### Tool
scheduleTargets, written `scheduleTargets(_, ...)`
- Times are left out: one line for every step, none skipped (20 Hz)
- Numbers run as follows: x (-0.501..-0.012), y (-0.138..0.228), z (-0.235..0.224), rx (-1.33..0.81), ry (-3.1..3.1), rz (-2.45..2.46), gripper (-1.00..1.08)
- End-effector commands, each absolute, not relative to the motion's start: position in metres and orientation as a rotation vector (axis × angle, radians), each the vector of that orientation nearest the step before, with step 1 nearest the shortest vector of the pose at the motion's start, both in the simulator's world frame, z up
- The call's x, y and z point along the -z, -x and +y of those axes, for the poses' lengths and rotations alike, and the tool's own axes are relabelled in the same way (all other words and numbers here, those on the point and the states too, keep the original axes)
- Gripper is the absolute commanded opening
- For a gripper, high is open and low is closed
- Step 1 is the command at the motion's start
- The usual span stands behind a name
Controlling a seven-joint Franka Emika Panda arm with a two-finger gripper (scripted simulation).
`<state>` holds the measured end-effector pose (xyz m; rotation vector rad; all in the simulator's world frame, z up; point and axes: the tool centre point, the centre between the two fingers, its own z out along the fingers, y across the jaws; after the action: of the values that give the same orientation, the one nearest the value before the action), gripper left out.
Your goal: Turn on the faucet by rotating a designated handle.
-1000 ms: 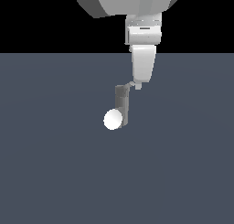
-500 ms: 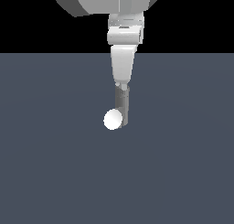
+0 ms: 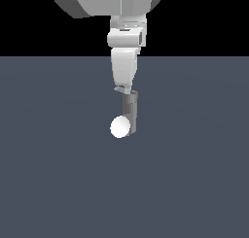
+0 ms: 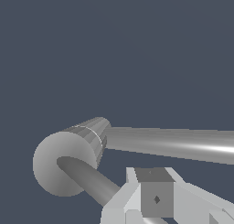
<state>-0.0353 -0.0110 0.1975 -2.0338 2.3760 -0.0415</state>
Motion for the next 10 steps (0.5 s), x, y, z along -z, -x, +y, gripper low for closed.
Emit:
scheduleTargets(-0.192,0.028,0.016,0.029,2.077,2.339,-1.0)
scheduleTargets(-0.191,0.026,0.02,0.027,2.081,2.337,-1.0)
scheduleTargets(-0.19,0.024,0.024,0.024,2.084,2.335,-1.0)
scheduleTargets(-0.189,0.022,0.028,0.022,2.088,2.334,-1.0)
scheduleTargets(-0.189,0.02,0.032,0.02,2.091,2.332,-1.0)
scheduleTargets(-0.188,0.018,0.036,0.017,2.095,2.33,-1.0)
scheduleTargets(-0.187,0.016,0.04,0.015,2.098,2.328,-1.0)
scheduleTargets(-0.186,0.014,0.044,0.013,2.102,2.327,-1.0)
scheduleTargets(-0.185,0.012,0.048,0.01,2.106,2.325,-1.0)
scheduleTargets(-0.185,0.01,0.052,0.008,2.109,2.323,-1.0)
